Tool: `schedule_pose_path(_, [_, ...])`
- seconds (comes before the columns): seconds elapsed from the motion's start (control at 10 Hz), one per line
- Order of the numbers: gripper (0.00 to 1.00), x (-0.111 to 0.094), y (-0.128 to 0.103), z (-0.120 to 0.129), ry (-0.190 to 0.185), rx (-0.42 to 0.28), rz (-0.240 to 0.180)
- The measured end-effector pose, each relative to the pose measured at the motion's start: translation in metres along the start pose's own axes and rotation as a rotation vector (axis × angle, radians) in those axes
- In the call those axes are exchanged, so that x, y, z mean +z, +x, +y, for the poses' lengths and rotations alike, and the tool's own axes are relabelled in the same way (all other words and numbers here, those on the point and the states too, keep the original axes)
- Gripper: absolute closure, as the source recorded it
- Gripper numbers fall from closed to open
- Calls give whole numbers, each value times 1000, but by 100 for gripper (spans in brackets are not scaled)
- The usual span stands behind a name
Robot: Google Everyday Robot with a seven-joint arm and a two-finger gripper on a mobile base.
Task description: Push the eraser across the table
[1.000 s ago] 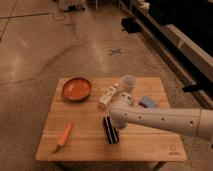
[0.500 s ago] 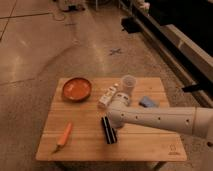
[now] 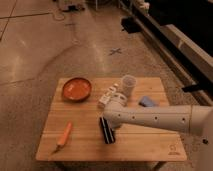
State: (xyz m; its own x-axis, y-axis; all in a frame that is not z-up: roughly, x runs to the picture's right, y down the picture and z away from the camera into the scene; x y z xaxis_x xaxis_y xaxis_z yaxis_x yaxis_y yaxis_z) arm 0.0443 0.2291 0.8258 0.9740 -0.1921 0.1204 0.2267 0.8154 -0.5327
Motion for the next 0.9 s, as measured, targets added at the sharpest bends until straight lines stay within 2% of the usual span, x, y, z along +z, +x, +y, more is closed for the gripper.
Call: schedule_pose_path(0.9, [95,3,-18,-6,23,-10,12])
